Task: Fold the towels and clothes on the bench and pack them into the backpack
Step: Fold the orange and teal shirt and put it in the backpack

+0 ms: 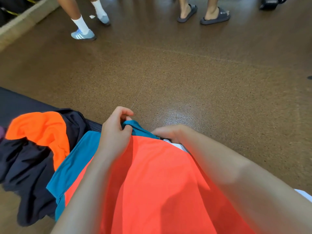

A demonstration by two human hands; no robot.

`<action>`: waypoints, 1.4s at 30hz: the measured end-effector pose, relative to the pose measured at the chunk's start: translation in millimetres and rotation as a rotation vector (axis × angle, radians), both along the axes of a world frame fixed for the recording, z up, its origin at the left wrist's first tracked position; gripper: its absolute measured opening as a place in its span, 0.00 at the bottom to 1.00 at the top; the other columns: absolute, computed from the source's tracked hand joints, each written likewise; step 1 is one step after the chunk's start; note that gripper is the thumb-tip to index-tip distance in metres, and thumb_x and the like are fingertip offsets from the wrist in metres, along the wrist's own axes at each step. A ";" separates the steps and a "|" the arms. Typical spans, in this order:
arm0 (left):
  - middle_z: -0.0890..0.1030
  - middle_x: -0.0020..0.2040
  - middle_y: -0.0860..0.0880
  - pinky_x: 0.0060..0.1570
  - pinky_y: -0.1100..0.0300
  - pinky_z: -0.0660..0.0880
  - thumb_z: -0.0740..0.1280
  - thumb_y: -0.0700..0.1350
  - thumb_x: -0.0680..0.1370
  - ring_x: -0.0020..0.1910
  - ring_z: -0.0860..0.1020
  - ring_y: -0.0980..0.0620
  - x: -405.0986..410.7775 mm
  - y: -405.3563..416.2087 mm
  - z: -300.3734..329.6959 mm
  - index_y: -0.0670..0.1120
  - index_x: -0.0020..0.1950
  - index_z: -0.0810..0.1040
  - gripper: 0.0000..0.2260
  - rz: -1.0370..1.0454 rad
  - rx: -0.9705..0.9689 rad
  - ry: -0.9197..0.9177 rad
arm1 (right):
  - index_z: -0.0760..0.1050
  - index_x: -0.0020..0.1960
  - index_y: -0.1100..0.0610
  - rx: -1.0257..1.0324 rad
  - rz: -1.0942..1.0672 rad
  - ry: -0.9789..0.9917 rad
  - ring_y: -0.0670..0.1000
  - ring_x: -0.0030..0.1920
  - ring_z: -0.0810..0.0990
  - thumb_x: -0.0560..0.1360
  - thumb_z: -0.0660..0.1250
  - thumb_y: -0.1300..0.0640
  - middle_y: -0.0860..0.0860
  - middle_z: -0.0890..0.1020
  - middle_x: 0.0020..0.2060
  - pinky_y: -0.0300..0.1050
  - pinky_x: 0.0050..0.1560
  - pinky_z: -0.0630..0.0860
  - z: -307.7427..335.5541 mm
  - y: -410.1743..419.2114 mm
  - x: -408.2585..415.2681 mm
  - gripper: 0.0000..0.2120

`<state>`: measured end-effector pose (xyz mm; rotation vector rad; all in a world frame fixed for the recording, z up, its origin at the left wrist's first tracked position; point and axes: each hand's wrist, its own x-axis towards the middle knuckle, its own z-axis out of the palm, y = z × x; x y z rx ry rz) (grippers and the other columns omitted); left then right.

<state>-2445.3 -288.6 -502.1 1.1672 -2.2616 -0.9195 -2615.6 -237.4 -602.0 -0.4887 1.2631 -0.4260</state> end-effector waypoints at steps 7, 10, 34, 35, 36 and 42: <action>0.76 0.40 0.50 0.46 0.54 0.72 0.64 0.31 0.74 0.41 0.75 0.49 6.1 0.6 2.4 0.49 0.53 0.76 0.15 0.067 0.011 -0.013 | 0.80 0.53 0.65 -0.181 -0.569 0.232 0.54 0.42 0.77 0.49 0.73 0.67 0.55 0.79 0.44 0.47 0.38 0.76 2.0 -5.7 -17.6 0.31; 0.78 0.42 0.49 0.49 0.51 0.72 0.65 0.31 0.73 0.45 0.75 0.46 9.8 0.6 -1.9 0.47 0.55 0.75 0.15 0.062 -0.004 -0.086 | 0.80 0.56 0.60 -0.291 -0.641 0.338 0.54 0.39 0.81 0.65 0.68 0.74 0.56 0.83 0.43 0.38 0.30 0.78 21.9 1.0 -31.7 0.21; 0.83 0.44 0.57 0.40 0.59 0.69 0.59 0.26 0.67 0.39 0.76 0.56 6.2 12.3 14.6 0.53 0.54 0.75 0.25 -0.028 -0.002 -0.031 | 0.56 0.78 0.40 -0.439 0.152 0.913 0.55 0.52 0.77 0.65 0.70 0.68 0.53 0.62 0.68 0.48 0.46 0.79 91.3 52.3 -55.2 0.49; 0.83 0.43 0.58 0.41 0.57 0.68 0.60 0.26 0.67 0.40 0.76 0.55 6.9 12.2 13.9 0.52 0.55 0.75 0.25 -0.063 -0.019 -0.028 | 0.56 0.78 0.37 -0.441 0.279 1.000 0.56 0.59 0.75 0.65 0.73 0.62 0.52 0.61 0.71 0.50 0.57 0.76 92.3 51.2 -50.2 0.49; 0.83 0.43 0.58 0.43 0.56 0.68 0.60 0.26 0.66 0.43 0.77 0.53 7.2 12.8 13.3 0.52 0.55 0.76 0.26 -0.103 -0.042 -0.028 | 0.56 0.78 0.36 -0.478 0.394 1.123 0.58 0.66 0.69 0.64 0.74 0.56 0.51 0.60 0.74 0.52 0.66 0.69 94.5 50.0 -42.4 0.48; 0.84 0.44 0.58 0.51 0.49 0.74 0.60 0.27 0.64 0.52 0.80 0.48 9.3 12.1 14.4 0.53 0.51 0.75 0.24 -0.209 -0.063 0.026 | 0.74 0.62 0.44 -0.966 0.333 0.978 0.54 0.73 0.64 0.62 0.70 0.50 0.46 0.72 0.70 0.57 0.74 0.57 92.5 31.4 7.3 0.27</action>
